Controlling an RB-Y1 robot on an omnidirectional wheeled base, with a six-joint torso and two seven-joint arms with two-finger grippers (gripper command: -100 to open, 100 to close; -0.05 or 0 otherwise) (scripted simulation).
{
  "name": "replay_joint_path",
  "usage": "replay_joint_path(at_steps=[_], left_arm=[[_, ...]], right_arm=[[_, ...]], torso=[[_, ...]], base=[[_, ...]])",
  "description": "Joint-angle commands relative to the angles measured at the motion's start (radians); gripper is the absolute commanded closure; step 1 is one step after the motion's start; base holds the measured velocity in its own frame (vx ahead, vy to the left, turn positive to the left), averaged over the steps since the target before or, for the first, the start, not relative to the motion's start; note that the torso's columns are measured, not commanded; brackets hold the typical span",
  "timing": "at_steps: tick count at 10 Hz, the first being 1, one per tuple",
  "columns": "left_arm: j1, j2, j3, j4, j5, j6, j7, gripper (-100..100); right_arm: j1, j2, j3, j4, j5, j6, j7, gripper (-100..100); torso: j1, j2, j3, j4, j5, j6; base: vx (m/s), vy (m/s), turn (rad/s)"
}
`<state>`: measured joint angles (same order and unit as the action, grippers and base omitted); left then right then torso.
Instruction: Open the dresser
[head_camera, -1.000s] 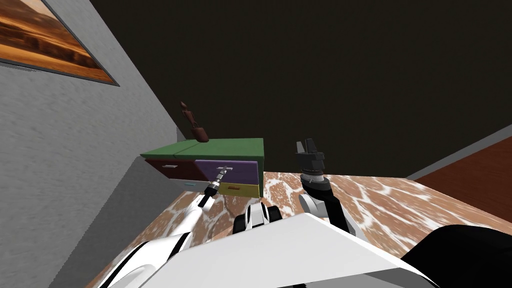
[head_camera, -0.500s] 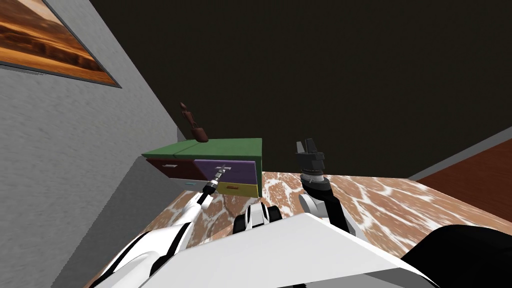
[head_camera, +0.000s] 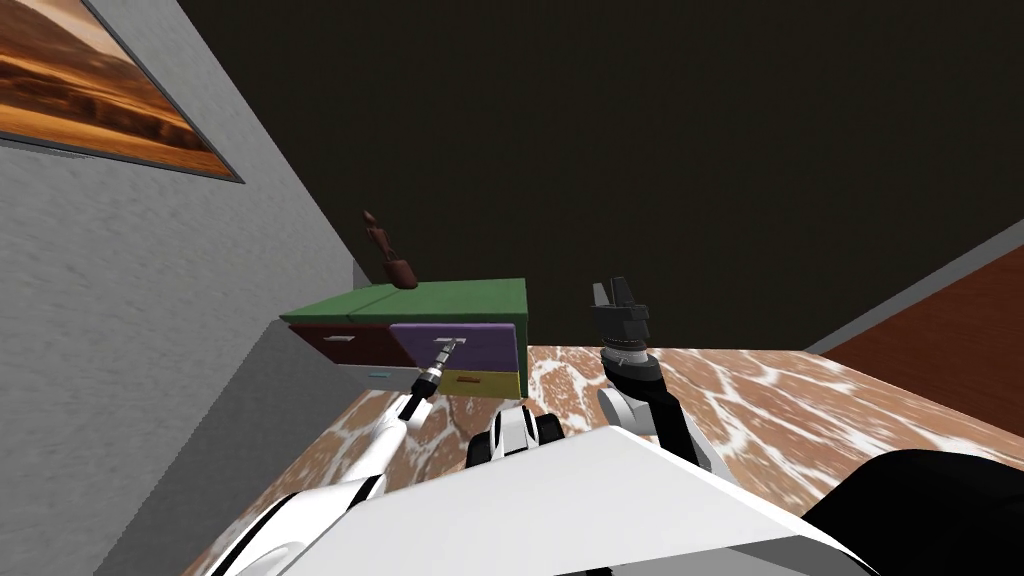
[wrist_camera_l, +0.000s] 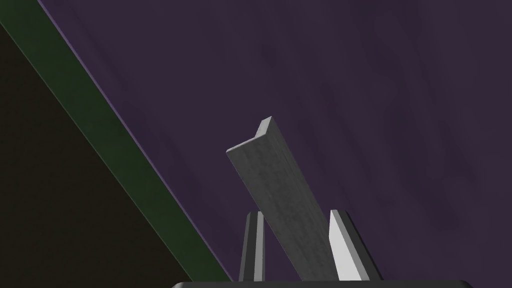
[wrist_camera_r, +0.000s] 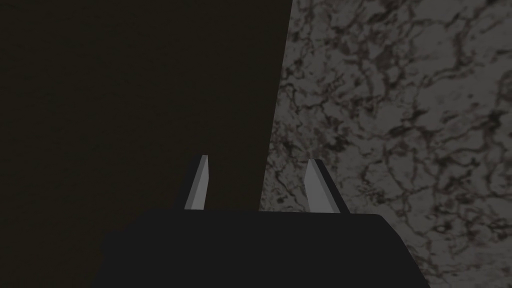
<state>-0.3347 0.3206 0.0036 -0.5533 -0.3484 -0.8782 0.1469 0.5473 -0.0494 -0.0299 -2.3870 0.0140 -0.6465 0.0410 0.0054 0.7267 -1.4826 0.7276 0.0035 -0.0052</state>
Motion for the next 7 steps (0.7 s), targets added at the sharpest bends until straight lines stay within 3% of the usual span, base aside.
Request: replay_joint_path(at_steps=[1, 3, 4, 6, 7], left_arm=[[0.060, -0.022, -0.021, -0.079, 0.019, 0.059, -0.035, 100], [0.080, -0.022, -0.021, -0.145, 0.019, 0.063, -0.035, 100], [0.118, -0.048, -0.042, -0.178, 0.038, 0.104, -0.071, 100], [0.143, -0.048, -0.042, -0.239, 0.038, 0.107, -0.071, 100], [0.179, -0.073, -0.063, -0.281, 0.058, 0.150, -0.107, 100]], right_arm=[[0.000, 0.000, 0.000, 0.000, 0.000, 0.000, 0.000, 0], [0.000, 0.000, 0.000, 0.000, 0.000, 0.000, 0.000, 0], [0.000, 0.000, 0.000, 0.000, 0.000, 0.000, 0.000, 0], [0.000, 0.000, 0.000, 0.000, 0.000, 0.000, 0.000, 0], [0.000, 0.000, 0.000, 0.000, 0.000, 0.000, 0.000, 0]], torso=[[-0.001, 0.002, 0.001, 0.004, -0.001, 0.002], [0.001, 0.000, 0.001, -0.001, 0.002, 0.006], [-0.001, 0.002, 0.001, 0.002, 0.000, 0.004], [0.000, 0.001, 0.001, 0.000, 0.002, 0.004], [-0.002, 0.002, 0.001, 0.001, 0.000, 0.003]], base=[[0.032, 0.053, -0.032], [0.022, 0.060, -0.032], [0.021, 0.084, -0.048], [0.013, 0.057, -0.023], [0.024, 0.076, -0.032]])
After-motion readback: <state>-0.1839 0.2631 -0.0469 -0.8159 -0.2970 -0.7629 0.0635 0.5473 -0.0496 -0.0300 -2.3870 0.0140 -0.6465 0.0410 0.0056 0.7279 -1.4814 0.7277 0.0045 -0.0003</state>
